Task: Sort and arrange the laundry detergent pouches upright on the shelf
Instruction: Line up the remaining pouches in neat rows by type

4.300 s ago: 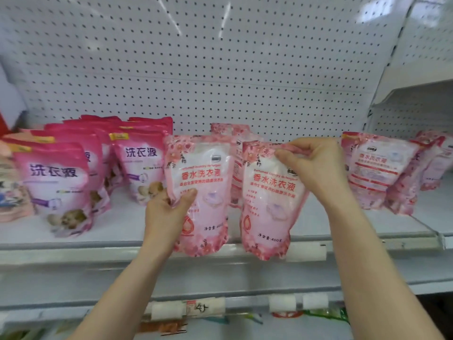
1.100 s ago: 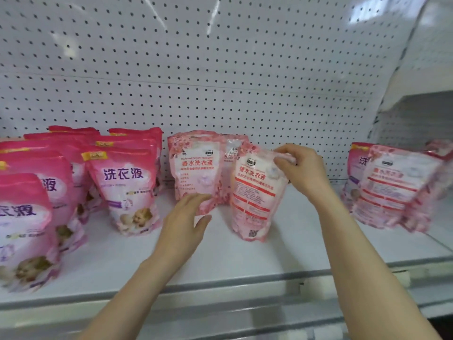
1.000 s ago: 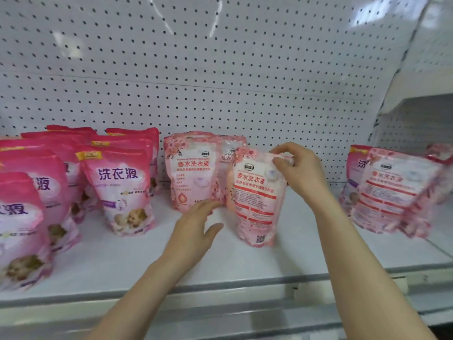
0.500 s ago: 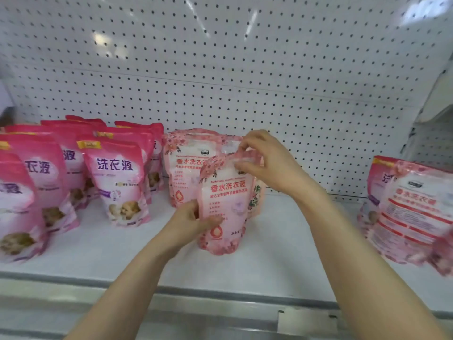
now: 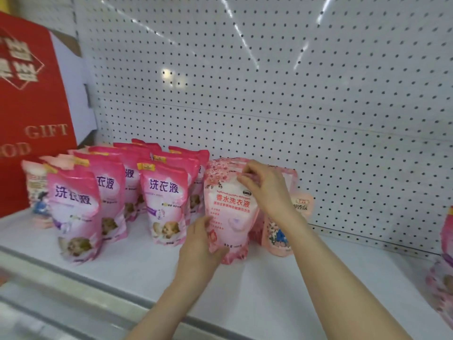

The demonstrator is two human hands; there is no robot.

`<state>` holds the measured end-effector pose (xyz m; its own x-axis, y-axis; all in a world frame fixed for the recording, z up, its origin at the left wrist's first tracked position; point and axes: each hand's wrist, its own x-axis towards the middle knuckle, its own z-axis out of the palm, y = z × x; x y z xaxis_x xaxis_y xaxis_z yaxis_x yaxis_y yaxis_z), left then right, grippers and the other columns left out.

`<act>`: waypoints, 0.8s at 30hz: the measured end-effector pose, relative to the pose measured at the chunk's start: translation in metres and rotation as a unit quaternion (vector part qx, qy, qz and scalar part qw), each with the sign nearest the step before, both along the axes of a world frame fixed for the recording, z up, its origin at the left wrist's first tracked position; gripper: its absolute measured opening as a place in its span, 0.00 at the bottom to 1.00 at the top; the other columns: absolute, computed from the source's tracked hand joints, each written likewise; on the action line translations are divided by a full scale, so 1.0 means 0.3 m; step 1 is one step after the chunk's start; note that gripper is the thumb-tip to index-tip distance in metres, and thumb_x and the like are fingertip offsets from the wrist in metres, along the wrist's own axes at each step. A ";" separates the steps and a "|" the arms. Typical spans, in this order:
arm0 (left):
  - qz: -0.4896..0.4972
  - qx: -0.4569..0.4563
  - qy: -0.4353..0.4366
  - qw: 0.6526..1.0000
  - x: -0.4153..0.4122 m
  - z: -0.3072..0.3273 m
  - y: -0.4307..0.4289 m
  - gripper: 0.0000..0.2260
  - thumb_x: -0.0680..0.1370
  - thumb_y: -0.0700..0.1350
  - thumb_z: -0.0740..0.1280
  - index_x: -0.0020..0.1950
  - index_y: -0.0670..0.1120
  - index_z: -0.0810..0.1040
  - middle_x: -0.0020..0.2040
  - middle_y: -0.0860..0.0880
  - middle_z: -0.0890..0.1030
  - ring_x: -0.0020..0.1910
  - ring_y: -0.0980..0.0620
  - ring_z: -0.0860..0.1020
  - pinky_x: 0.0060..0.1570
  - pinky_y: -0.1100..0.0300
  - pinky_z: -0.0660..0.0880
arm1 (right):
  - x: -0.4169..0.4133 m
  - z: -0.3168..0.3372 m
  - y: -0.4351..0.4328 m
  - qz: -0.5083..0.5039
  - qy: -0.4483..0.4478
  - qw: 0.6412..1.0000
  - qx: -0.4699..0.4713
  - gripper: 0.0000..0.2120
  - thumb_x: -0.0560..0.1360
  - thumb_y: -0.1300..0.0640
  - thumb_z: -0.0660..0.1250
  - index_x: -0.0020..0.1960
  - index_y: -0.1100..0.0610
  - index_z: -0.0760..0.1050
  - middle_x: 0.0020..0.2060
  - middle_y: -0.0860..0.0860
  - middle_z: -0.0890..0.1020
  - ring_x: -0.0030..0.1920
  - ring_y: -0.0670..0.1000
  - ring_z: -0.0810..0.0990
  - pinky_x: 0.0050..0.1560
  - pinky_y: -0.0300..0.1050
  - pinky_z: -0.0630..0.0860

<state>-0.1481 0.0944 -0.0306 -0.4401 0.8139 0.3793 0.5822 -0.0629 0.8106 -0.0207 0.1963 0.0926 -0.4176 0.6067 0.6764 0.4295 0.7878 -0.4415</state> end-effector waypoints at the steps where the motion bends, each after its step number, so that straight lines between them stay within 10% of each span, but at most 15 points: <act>1: 0.002 -0.007 0.014 1.000 -0.003 0.003 0.001 0.36 0.67 0.43 0.76 0.71 0.51 0.65 0.64 0.51 0.72 0.58 0.51 0.76 0.58 0.52 0.75 | -0.008 -0.004 0.007 -0.006 0.005 1.000 0.002 0.09 0.77 0.55 0.69 0.40 0.54 0.72 0.35 0.46 0.80 0.40 0.49 0.81 0.45 0.55 0.78; 11: 0.012 0.031 0.081 0.996 -0.001 -0.005 0.001 0.32 0.68 0.41 0.77 0.68 0.51 0.67 0.62 0.52 0.71 0.55 0.52 0.77 0.55 0.53 0.76 | 0.181 -0.004 0.058 -0.089 0.104 0.990 -0.025 0.11 0.82 0.49 0.59 0.51 0.52 0.79 0.39 0.42 0.83 0.41 0.41 0.81 0.44 0.42 0.74; 14: 0.009 0.079 0.113 0.990 0.045 0.014 -0.008 0.26 0.69 0.39 0.76 0.63 0.51 0.71 0.56 0.54 0.72 0.50 0.56 0.76 0.47 0.63 0.75 | 0.314 -0.030 0.120 -0.178 -0.059 0.978 -0.092 0.13 0.79 0.47 0.64 0.60 0.51 0.76 0.50 0.45 0.81 0.51 0.49 0.80 0.50 0.46 0.75; 19: -0.080 0.112 0.124 0.983 0.199 0.038 0.001 0.21 0.72 0.41 0.74 0.62 0.53 0.75 0.53 0.60 0.74 0.44 0.62 0.77 0.45 0.64 0.77 | 0.419 -0.089 0.112 -0.078 -0.082 0.978 -0.176 0.08 0.76 0.55 0.70 0.38 0.51 0.78 0.31 0.46 0.79 0.32 0.42 0.75 0.34 0.40 0.68; 24: -0.179 0.017 0.042 0.983 0.345 0.044 0.052 0.32 0.72 0.52 0.74 0.70 0.61 0.59 0.61 0.70 0.66 0.59 0.68 0.68 0.57 0.68 0.66 | 0.560 -0.063 0.065 0.038 -0.090 0.958 -0.269 0.04 0.76 0.54 0.72 0.45 0.54 0.82 0.42 0.54 0.86 0.47 0.56 0.85 0.50 0.57 0.79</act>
<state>-0.0445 0.1101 -0.0175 -0.0935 0.8975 0.4309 0.5827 -0.3016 0.7547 0.1472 0.2159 0.0736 -0.5544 0.8108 0.1878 0.4872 0.4991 -0.7166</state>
